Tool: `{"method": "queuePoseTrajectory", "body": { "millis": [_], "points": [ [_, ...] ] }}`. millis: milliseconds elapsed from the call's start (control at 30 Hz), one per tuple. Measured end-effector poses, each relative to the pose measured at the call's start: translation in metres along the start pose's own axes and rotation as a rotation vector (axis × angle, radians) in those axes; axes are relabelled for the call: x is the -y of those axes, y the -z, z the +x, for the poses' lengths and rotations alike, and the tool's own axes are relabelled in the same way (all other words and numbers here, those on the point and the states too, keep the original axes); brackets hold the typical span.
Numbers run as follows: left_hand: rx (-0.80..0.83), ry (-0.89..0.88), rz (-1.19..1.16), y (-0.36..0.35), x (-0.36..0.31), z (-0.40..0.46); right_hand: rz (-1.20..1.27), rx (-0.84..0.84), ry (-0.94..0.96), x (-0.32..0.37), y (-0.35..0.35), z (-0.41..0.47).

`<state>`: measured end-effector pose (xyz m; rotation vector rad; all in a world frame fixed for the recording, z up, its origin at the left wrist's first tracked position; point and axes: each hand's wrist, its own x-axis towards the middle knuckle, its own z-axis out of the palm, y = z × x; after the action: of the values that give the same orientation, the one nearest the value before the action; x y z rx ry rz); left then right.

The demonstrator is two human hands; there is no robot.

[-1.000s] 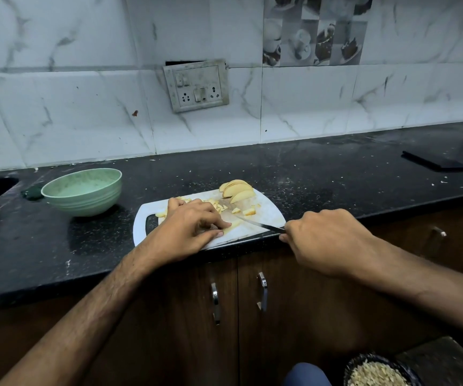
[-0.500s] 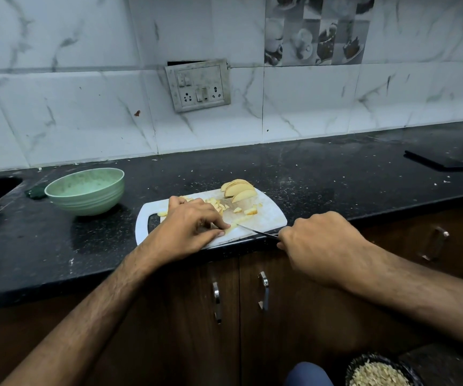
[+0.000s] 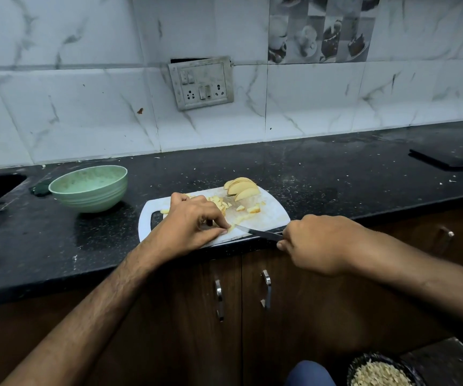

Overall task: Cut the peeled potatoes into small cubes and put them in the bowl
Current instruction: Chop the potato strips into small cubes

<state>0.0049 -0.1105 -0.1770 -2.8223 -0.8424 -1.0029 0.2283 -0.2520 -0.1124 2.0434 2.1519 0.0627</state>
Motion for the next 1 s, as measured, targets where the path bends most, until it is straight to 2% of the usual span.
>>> {"method": "queuePoseTrajectory", "body": {
  "millis": [100, 167, 400, 667, 733, 867, 933, 1000],
  "points": [
    [-0.008, 0.006, 0.009, 0.000, 0.000, 0.000, -0.216, -0.172, 0.079, 0.008, -0.006, -0.009],
    [-0.018, 0.012, 0.015, -0.001, 0.000, -0.001, -0.208, -0.188, 0.076, 0.006, -0.004, -0.012],
    [-0.026, 0.022, 0.000, 0.000, 0.000, -0.002, 0.022, -0.065, 0.022, 0.001, 0.002, -0.008],
    [-0.007, 0.022, -0.017, 0.002, -0.001, -0.001, 0.297, 0.203, 0.040, -0.005, 0.010, 0.010],
    [-0.009, 0.034, -0.033, 0.002, 0.000, -0.001, 0.220, 0.167, 0.032, -0.004, 0.011, 0.006],
    [-0.023, 0.054, -0.038, 0.002, 0.001, -0.004, -0.195, -0.090, 0.100, 0.017, 0.003, -0.014],
    [-0.037, 0.052, -0.029, 0.003, 0.001, -0.005, -0.222, -0.126, 0.116, 0.021, 0.001, -0.017],
    [-0.043, 0.061, -0.028, 0.003, 0.001, -0.005, -0.162, -0.069, 0.064, 0.011, 0.007, -0.013]
  ]
}}
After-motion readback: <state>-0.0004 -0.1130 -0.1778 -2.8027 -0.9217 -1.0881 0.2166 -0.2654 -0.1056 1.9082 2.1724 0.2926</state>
